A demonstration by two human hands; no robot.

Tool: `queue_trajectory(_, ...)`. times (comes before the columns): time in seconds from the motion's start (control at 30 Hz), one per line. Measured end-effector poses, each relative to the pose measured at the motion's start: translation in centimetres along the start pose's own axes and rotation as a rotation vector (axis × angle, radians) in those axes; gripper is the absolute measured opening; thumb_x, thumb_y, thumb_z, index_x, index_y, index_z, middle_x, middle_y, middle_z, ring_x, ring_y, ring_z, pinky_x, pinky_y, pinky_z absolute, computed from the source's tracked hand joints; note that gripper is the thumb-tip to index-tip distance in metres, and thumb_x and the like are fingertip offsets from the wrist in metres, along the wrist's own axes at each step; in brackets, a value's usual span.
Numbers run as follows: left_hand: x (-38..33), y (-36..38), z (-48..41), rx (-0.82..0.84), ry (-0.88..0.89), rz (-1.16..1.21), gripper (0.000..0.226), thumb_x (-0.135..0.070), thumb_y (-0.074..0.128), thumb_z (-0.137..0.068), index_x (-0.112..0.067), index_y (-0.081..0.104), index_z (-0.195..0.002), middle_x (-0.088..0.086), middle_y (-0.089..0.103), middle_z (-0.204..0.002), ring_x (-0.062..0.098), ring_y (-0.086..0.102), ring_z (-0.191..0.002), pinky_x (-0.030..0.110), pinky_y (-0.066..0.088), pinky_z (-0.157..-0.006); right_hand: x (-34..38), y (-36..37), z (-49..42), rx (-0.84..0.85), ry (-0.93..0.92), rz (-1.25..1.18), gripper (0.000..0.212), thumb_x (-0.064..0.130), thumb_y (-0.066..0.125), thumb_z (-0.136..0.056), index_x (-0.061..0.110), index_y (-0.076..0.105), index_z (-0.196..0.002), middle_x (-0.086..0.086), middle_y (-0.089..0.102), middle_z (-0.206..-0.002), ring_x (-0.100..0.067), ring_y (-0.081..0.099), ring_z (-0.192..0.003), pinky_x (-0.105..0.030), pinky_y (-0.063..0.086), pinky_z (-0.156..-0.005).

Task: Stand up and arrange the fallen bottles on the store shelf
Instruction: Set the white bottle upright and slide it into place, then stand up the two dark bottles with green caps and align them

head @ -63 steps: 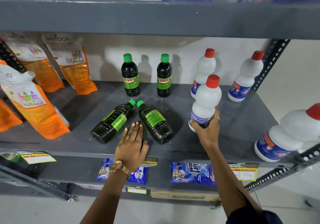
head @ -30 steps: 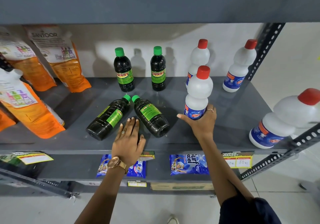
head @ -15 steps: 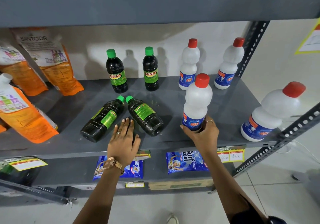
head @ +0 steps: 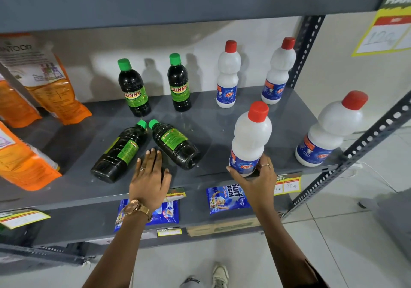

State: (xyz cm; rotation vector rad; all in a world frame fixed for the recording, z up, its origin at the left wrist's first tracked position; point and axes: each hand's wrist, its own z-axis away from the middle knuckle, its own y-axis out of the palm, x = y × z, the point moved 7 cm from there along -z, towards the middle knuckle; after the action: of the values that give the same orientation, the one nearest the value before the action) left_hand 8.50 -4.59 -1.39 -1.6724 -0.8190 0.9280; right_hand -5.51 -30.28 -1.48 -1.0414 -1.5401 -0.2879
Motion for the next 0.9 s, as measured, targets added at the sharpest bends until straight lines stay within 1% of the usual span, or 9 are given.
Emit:
queue_trajectory(0.1,0.1,0.0,0.0,0.011,-0.005,0.014,0.066,-0.039,0.022,-0.085,-0.001,0.033,-0.137,0.019,0.034,-0.146,0.028,0.025,-0.138,0.046,0.015,-0.114,-0.1,0.0,0.2,-0.016,0.006,0.026,0.074,0.041,0.082,-0.063,0.011,0.051,-0.124,-0.006,0.061,-0.117,-0.018,0.06,-0.102,-0.023,0.052,-0.08)
queue_trajectory(0.2,0.2,0.2,-0.2,0.038,-0.009,0.046,0.066,-0.04,0.022,-0.085,0.0,0.033,-0.137,0.021,0.034,-0.146,0.03,0.025,-0.137,0.047,0.015,-0.114,0.3,-0.1,0.3,-0.021,0.018,0.026,0.079,0.049,0.077,-0.062,0.011,0.049,-0.125,-0.006,0.06,-0.119,-0.019,0.06,-0.104,-0.033,0.056,-0.084)
queue_trajectory(0.3,0.3,-0.3,0.2,0.077,-0.008,0.174,0.067,-0.044,0.024,-0.087,-0.004,0.027,-0.141,0.019,0.027,-0.15,0.03,0.018,-0.139,0.047,0.017,-0.114,0.6,-0.3,0.7,-0.034,0.045,-0.012,0.096,0.058,0.078,-0.059,0.015,0.041,-0.136,-0.005,0.052,-0.132,-0.016,0.053,-0.118,-0.03,0.052,-0.093)
queue_trajectory(0.37,0.2,-2.2,1.3,0.088,0.04,0.338,0.065,-0.046,0.032,-0.088,-0.012,0.023,-0.143,0.01,0.023,-0.152,0.025,0.018,-0.14,0.041,0.021,-0.111,0.9,-0.9,2.9,-0.173,0.112,-0.088,0.106,0.065,0.076,-0.059,0.016,0.033,-0.143,-0.005,0.045,-0.141,-0.015,0.047,-0.126,-0.031,0.046,-0.1)
queue_trajectory(0.47,1.2,-7.6,3.5,-0.077,0.215,0.418,0.054,-0.036,0.039,-0.09,-0.014,0.035,-0.139,0.001,0.037,-0.144,0.014,0.03,-0.134,0.029,0.025,-0.108,3.0,-0.2,8.7,-0.302,0.109,-0.048,0.09,0.071,0.06,-0.071,0.009,0.042,-0.134,-0.005,0.046,-0.127,-0.021,0.048,-0.117,-0.048,0.047,-0.096)
queue_trajectory(0.6,7.6,-9.7,3.0,-0.193,0.089,0.463,0.046,-0.021,0.036,-0.088,-0.01,0.044,-0.132,0.016,0.05,-0.134,0.027,0.042,-0.125,0.032,0.028,-0.107,8.3,4.8,9.7,0.036,-0.065,0.153,0.071,0.057,0.062,-0.078,0.015,0.046,-0.133,-0.002,0.047,-0.126,-0.008,0.037,-0.119,-0.032,0.036,-0.102)
queue_trajectory(0.7,11.0,-7.2,0.6,-0.047,0.036,0.41,0.055,-0.011,0.035,-0.078,-0.005,0.043,-0.133,0.026,0.051,-0.13,0.037,0.047,-0.12,0.043,0.036,-0.103,11.8,8.3,3.4,0.102,-0.121,0.374,0.09,0.051,0.071,-0.073,0.005,0.036,-0.141,-0.018,0.039,-0.143,-0.028,0.032,-0.135,-0.041,0.028,-0.112)
queue_trajectory(0.8,19.8,-7.7,-0.8,-0.005,-0.035,0.358,0.062,-0.002,0.037,-0.071,-0.001,0.042,-0.133,0.027,0.046,-0.134,0.04,0.043,-0.125,0.041,0.029,-0.107,17.2,19.5,-1.1,0.464,0.006,0.659,0.118,0.061,0.072,-0.067,0.0,0.012,-0.148,-0.021,0.016,-0.157,-0.035,0.01,-0.146,-0.046,0.011,-0.118)
queue_trajectory(0.9,19.1,-5.6,-2.0,0.043,-0.041,0.359,0.064,0.014,0.046,-0.072,0.0,0.039,-0.134,0.024,0.036,-0.143,0.037,0.033,-0.133,0.036,0.02,-0.11,16.1,20.7,-3.2,0.585,0.111,0.807,0.095,0.05,0.079,-0.064,0.004,0.039,-0.136,-0.017,0.047,-0.14,-0.036,0.043,-0.129,-0.043,0.038,-0.102)
